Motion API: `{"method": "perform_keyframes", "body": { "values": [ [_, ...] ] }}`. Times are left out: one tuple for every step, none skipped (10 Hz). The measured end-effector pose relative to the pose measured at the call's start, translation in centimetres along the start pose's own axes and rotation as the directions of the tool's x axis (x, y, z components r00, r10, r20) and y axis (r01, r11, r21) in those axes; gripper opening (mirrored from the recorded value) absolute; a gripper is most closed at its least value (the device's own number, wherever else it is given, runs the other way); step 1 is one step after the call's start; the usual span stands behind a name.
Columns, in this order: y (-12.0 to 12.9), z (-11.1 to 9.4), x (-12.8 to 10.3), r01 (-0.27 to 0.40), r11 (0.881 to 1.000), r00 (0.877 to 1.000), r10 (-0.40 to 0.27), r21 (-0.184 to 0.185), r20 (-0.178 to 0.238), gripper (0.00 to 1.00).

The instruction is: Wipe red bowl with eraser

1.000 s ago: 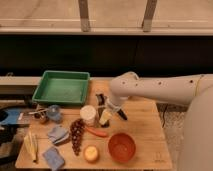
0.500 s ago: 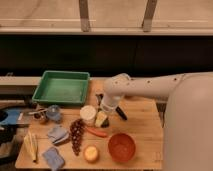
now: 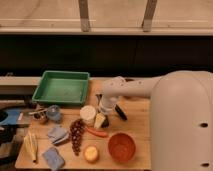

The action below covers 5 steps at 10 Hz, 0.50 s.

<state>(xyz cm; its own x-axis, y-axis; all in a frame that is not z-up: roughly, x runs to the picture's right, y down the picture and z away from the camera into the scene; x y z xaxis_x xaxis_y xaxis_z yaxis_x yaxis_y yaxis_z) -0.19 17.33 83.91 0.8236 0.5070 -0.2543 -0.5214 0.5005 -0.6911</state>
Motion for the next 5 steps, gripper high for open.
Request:
{"method": "perform_keyframes", "body": {
  "values": [
    [-0.4, 0.3, 0.2, -0.012, 1.0, 1.0, 0.012, 0.005, -0.009, 0.8],
    [-0.9, 0.5, 0.5, -0.026, 0.999, 0.999, 0.026, 0.022, -0.024, 0.8],
    [-1.3, 0.7, 0.5, -0.037, 0.999, 0.999, 0.039, 0.038, -0.033, 0.8],
    [-1.5, 0.9, 0.5, -0.045, 0.998, 0.998, 0.047, 0.052, -0.044, 0.8],
    [-1.8, 1.1, 0.6, -0.05, 0.996, 0.997, 0.054, 0.07, -0.058, 0.8]
  ]
}}
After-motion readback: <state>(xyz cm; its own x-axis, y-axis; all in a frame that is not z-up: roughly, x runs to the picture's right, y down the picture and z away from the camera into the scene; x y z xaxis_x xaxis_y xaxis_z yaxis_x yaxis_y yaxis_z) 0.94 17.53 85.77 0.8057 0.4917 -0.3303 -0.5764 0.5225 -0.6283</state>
